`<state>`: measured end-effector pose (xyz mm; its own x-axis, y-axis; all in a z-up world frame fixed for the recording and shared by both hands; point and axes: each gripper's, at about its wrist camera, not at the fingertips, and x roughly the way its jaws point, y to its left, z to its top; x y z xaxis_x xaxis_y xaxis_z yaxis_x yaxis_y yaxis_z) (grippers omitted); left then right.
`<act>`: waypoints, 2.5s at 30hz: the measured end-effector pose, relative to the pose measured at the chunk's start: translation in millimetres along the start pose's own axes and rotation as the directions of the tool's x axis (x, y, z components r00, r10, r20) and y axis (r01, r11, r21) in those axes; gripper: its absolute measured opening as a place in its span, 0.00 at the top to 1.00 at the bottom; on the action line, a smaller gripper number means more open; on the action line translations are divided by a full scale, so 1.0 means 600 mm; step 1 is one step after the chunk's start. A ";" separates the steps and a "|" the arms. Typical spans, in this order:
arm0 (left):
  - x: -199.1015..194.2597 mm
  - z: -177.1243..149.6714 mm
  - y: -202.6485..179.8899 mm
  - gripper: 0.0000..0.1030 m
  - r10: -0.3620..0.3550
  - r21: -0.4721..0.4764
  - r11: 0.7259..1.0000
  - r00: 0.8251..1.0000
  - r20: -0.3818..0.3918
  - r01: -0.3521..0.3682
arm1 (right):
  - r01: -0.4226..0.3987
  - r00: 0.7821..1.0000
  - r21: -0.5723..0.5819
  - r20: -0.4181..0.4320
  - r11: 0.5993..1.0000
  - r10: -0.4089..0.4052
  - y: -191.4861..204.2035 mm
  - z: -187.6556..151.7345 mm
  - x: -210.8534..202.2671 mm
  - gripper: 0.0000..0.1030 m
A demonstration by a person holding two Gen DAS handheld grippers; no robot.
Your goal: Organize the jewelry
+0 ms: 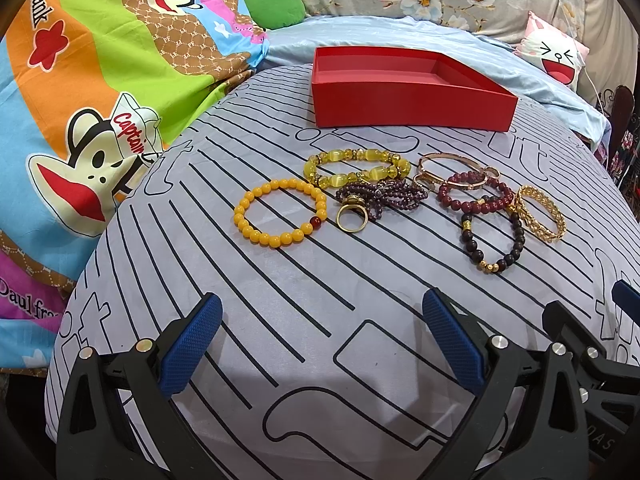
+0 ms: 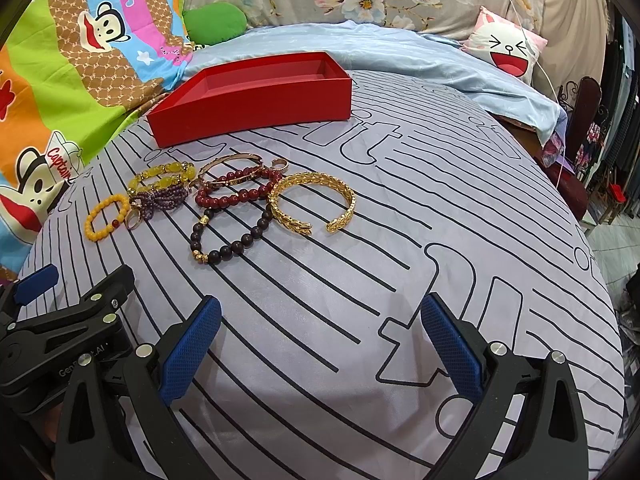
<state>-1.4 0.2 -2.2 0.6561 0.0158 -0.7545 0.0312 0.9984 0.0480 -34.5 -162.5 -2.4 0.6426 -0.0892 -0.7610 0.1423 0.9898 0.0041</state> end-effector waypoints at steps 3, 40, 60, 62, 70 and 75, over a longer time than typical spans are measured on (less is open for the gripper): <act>0.000 0.000 0.000 0.07 0.000 0.000 1.000 1.000 0.000 0.000 | 0.000 1.000 0.000 0.000 1.000 0.000 0.000 0.001 -0.001 0.06; 0.070 0.068 0.077 0.07 -0.003 -0.064 0.998 0.999 -0.045 0.001 | -0.051 0.998 -0.017 -0.038 0.999 0.050 -0.002 0.095 0.084 0.32; 0.081 0.075 0.085 0.07 0.011 -0.080 0.997 0.999 -0.049 -0.015 | -0.074 0.997 0.003 -0.024 0.997 0.074 -0.004 0.098 0.082 0.44; 0.077 0.072 0.091 0.07 0.015 -0.077 0.997 0.999 -0.047 -0.019 | -0.075 0.997 0.004 -0.024 0.997 0.075 -0.006 0.092 0.077 0.44; 0.087 0.072 0.093 0.10 -0.005 -0.061 0.998 0.997 -0.081 0.000 | -0.075 0.997 -0.002 -0.017 0.997 0.075 -0.002 0.080 0.067 0.44; 0.095 0.082 0.087 0.14 -0.023 -0.047 0.999 0.997 -0.078 0.019 | -0.073 0.997 0.000 -0.013 0.997 0.073 -0.001 0.080 0.066 0.44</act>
<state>74.4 50.5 -10.5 0.5943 -0.0027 -0.8043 0.0082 1.0000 0.0027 27.2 -171.7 -1.2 0.6413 -0.0150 -0.7671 0.0949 0.9937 0.0599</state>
